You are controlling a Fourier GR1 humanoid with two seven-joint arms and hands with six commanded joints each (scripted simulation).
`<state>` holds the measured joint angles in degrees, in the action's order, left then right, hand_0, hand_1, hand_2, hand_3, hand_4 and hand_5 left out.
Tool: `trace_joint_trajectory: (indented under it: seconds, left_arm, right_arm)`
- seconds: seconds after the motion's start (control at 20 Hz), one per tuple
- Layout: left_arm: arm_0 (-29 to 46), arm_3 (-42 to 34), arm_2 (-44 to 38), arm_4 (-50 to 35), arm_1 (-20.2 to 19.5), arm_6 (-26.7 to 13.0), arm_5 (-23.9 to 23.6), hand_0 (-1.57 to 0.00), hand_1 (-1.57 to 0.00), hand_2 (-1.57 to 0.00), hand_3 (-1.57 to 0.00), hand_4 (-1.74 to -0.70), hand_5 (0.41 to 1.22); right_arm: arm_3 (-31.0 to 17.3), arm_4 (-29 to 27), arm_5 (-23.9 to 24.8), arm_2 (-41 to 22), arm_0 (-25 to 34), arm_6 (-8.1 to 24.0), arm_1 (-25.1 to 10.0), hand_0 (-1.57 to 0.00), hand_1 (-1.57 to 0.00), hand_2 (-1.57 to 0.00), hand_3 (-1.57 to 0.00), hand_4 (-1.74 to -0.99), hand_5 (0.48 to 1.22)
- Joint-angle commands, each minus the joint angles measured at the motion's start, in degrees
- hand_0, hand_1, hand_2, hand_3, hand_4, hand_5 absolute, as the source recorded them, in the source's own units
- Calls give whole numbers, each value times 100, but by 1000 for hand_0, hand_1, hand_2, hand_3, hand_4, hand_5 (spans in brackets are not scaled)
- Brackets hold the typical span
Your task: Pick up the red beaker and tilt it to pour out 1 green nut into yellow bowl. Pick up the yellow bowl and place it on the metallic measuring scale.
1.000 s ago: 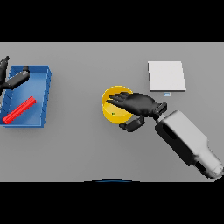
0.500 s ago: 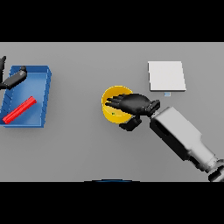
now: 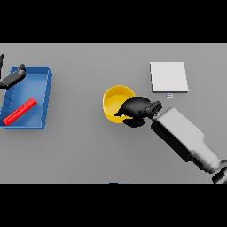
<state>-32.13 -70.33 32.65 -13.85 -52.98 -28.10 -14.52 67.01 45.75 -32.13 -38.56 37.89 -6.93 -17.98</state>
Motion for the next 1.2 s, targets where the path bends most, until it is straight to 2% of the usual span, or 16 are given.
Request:
trace_joint_trajectory:
  seconds: [0.0, 0.05, 0.15, 0.25, 0.35, 0.5, 0.65, 0.8, 0.95, 1.05, 1.15]
  left_arm:
    - [31, -28, 25, 16, 14, 10, -28, 1, 1, 1, 1, -799, 727]
    - [-10, -7, 30, 14, 41, -21, -10, 1, 1, 1, 1, -799, 727]
    - [9, -67, 39, -2, 58, -24, -27, 1, 1, 1, 1, -802, 725]
    - [11, -73, 4, -20, 21, 0, -34, 1, 1, 1, 1, -804, 726]
    - [16, -36, 11, -12, 42, 11, -31, 1, 1, 1, 1, -805, 725]
    - [31, -138, 46, 24, -4, -67, -58, 1, 1, 1, 1, -801, 724]
    - [93, -192, 50, 9, -68, -76, -33, 1, 1, 1, 1, -798, 721]
    - [103, -199, 58, 6, -24, -35, -58, 1, 1, 1, 1, -799, 720]
    - [52, -182, 46, 12, 4, -56, -80, 1, 1, 1, 1, -806, 723]
    - [29, -163, 11, -10, -12, -22, -56, 1, 1, 1, 1, -805, 723]
    - [60, -225, 47, 33, -37, 2, -67, 1, 1, 1, 1, -800, 723]
  right_arm:
    - [-77, -5, 37, -2, 25, 14, 16, -1223, -1200, -1183, -932, -1628, 1137]
    - [32, -51, 0, -4, -33, 72, -29, -1292, -1274, -1261, -1019, -1649, 1154]
    - [61, -107, -20, -11, -20, 95, -53, -1393, -1381, -1314, -1142, -1682, 1178]
    - [139, -145, -71, -29, -28, 154, -80, -1457, -1449, -1387, -1170, -1703, 1193]
    - [227, -211, -33, 6, -84, 33, -205, -1498, -1493, -1453, -1181, -1717, 1203]
    - [577, -395, -178, 139, -53, 84, -357, -1534, -1531, -1490, -1192, -1729, 1212]
    - [972, -551, -485, 306, 120, 243, -586, -1552, -1551, -1506, -1377, -1731, 1216]
    - [1318, -691, -715, 498, 255, 601, -719, -1561, -1561, -1538, -1335, -1726, 1219]
    - [1347, -781, -727, 652, 303, 795, -866, -1566, -1566, -1554, -1262, -1721, 1219]
    - [1379, -885, -748, 706, 316, 776, -965, -1568, -1568, -1560, -1248, -1720, 1219]
    - [1230, -839, -631, 705, 526, 565, -1117, -1569, -1569, -1564, -1238, -1719, 1220]
